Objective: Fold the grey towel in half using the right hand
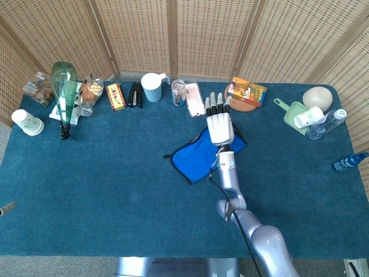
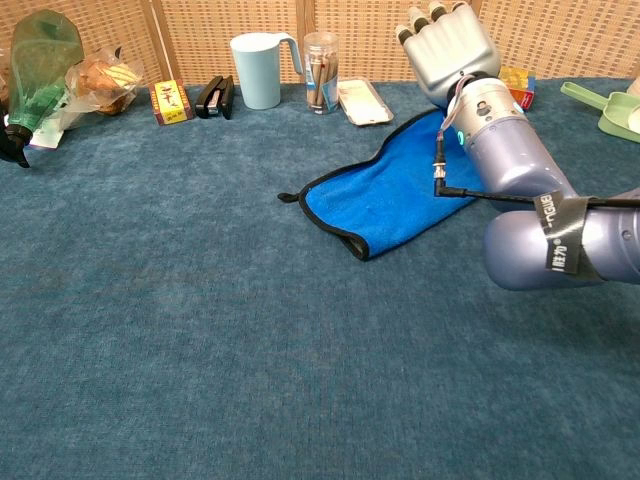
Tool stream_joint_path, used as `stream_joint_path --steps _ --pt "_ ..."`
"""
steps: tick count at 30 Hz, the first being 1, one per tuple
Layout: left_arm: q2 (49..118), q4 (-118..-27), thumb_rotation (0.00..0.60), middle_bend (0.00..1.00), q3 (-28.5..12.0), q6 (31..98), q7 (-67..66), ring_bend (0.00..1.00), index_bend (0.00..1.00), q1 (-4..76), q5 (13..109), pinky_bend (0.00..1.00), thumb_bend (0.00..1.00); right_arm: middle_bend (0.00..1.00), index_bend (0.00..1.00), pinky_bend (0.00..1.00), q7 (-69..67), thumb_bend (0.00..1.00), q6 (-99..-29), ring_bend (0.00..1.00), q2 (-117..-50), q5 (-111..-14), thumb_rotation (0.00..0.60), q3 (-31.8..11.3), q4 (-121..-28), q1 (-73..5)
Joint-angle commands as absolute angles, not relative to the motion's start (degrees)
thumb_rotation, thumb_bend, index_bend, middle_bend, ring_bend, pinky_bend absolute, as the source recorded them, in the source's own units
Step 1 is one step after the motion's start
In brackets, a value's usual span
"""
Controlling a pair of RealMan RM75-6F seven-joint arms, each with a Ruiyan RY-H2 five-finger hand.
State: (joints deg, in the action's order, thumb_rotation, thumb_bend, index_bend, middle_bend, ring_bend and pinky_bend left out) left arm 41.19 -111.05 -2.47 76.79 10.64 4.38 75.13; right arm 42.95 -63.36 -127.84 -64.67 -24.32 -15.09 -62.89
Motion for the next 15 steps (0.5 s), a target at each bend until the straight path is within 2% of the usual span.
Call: stream_joint_path --steps 1,15 --pt "41.19 -111.05 0.600 0.00 -2.51 76.77 10.62 0.00 0.00 4.39 75.05 0.00 0.08 0.00 0.00 0.22 42.88 0.00 -62.85 0.00 -128.24 -64.59 0.600 -24.35 -14.49 -63.01" --pt "41.32 -111.02 0.600 0.00 -2.66 76.35 10.46 0.00 0.00 4.60 74.78 0.00 0.08 0.00 0.00 0.22 39.51 0.00 -64.33 0.00 -128.17 -65.62 0.600 -23.68 -14.83 -62.00"
